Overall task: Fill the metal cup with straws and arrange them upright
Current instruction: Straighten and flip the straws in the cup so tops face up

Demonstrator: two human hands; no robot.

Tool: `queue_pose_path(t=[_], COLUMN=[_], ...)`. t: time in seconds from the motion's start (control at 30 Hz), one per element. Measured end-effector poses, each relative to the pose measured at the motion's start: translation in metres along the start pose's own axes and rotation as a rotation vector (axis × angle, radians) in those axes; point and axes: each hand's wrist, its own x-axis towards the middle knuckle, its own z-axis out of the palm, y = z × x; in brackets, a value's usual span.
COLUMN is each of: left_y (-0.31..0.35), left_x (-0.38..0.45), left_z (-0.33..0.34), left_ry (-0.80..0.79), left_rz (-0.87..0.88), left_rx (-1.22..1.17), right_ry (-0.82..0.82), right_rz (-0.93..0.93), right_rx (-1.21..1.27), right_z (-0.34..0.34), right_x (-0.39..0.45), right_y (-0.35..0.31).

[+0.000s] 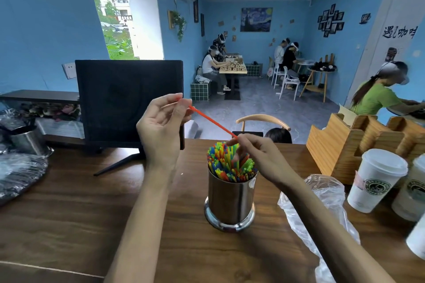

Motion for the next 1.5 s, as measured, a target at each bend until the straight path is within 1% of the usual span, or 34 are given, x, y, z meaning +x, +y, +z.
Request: queue_pose_path(t=[0.1, 0.17, 0.23, 0.3, 0.37, 0.43, 0.5, 0.53, 0.57, 0.63, 0.7, 0.77, 0.87, 0.9, 0.97, 1.07, 1.2, 1.3, 1.4, 1.5], left_y=[-0.023, -0.037, -0.048, -0.06, -0.07, -0.075, -0.075, -0.075, -0.077, -0.084, -0.092, -0.095, -0.106, -0.109, -0.115, -0.115, -0.111, -0.108, -0.103, -0.097], left_x=[-0.002, -0.007, -0.016, -0.028, -0.038, -0.042, -0.044, -0.044, -0.044, -0.04, -0.036, -0.031, -0.025, -0.024, -0.021, -0.017, -0.01, -0.003, 0.004, 0.01], left_z=[-0.016, -0.029, -0.037, -0.037, -0.033, -0.026, -0.022, -0.022, -0.023, -0.027, -0.031, -0.03, -0.028, -0.027, -0.026, -0.018, -0.013, -0.012, -0.01, -0.007], left_ry=[-0.052, -0.108, -0.196, -0.3, -0.377, -0.449, -0.536, -0.555, -0.542, -0.462, -0.38, -0.344, -0.355, -0.362, -0.379, -0.401, -0.444, -0.4, -0.353, -0.381], left_rz=[-0.103, -0.22, -0.302, -0.316, -0.287, -0.212, -0.099, -0.072, -0.068, -0.08, -0.111, -0.21, -0.466, -0.528, -0.569, -0.547, -0.46, -0.428, -0.478, -0.57], left_rx=[0.058, 0.127, 0.221, 0.331, 0.41, 0.463, 0.529, 0.548, 0.557, 0.544, 0.516, 0.519, 0.444, 0.434, 0.471, 0.502, 0.589, 0.617, 0.571, 0.513], right_ry=[0.087, 0.115, 0.174, 0.22, 0.254, 0.321, 0.387, 0.414, 0.437, 0.46, 0.432, 0.385, 0.343, 0.332, 0.318, 0.319, 0.27, 0.252, 0.234, 0.213], right_rz=[0.159, 0.298, 0.339, 0.291, 0.2, 0.09, -0.012, -0.057, -0.096, -0.147, -0.138, -0.106, -0.097, -0.098, -0.097, -0.024, 0.005, 0.023, 0.045, 0.065], right_rx=[0.328, 0.431, 0.501, 0.544, 0.519, 0.481, 0.444, 0.407, 0.344, 0.185, 0.058, -0.05, -0.252, -0.331, -0.432, -0.492, -0.462, -0.435, -0.418, -0.396], right_z=[-0.018, -0.034, -0.047, -0.053, -0.05, -0.045, -0.04, -0.038, -0.037, -0.034, -0.026, -0.016, 0.003, 0.008, 0.019, 0.026, 0.021, 0.017, 0.015, 0.013], right_x=[0.005, 0.01, 0.016, 0.021, 0.026, 0.031, 0.036, 0.037, 0.038, 0.04, 0.04, 0.036, 0.026, 0.022, 0.014, 0.004, 0.005, 0.006, 0.006, 0.006], right_y=[-0.006, -0.011, -0.017, -0.024, -0.031, -0.039, -0.047, -0.052, -0.054, -0.053, -0.044, -0.027, 0.008, 0.02, 0.039, 0.044, 0.038, 0.038, 0.039, 0.04])
